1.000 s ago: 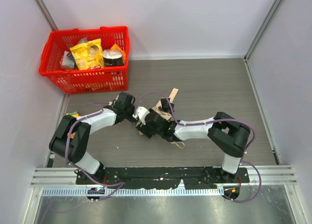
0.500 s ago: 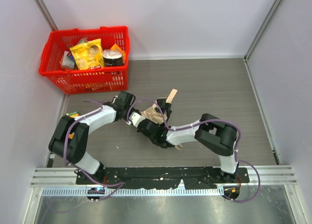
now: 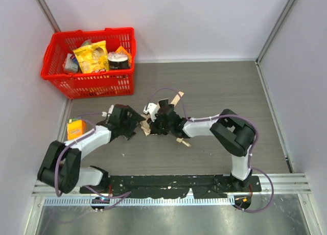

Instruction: Put away the umbrella

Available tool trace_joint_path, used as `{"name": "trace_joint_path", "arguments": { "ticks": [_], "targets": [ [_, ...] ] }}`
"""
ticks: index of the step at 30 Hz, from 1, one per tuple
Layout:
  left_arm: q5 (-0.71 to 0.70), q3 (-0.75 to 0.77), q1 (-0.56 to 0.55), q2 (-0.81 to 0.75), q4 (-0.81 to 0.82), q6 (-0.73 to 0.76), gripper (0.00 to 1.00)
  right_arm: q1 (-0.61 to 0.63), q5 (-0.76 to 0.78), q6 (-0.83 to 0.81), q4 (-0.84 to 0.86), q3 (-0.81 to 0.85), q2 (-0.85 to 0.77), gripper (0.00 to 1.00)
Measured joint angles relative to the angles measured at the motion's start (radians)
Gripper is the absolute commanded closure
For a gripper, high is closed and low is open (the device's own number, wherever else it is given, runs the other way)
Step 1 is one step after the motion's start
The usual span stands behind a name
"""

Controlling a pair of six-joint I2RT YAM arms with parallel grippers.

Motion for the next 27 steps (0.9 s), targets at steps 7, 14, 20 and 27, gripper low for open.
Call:
{"name": "trace_joint_path", "arguments": {
  "ticks": [7,14,20,27],
  "targets": [
    [0.018,-0.177,0.102,-0.195,0.225,0.1,0.0,-0.111,-0.314,0.07,-0.027,0.052,0.043,0.99],
    [0.151,-0.315,0.106,-0.238,0.486,0.143,0.0,-0.225,-0.636,0.198,-0.051,0.13,0.13,0.99],
    [0.177,-0.295,0.084,-0.125,0.533,0.094,0.0,-0.292,-0.838,0.343,-0.026,0.182,0.211,0.99],
    [0.164,-0.223,0.032,0.066,0.621,-0.017,0.01,-0.31,-0.928,0.413,-0.012,0.195,0.242,0.99]
  ]
}}
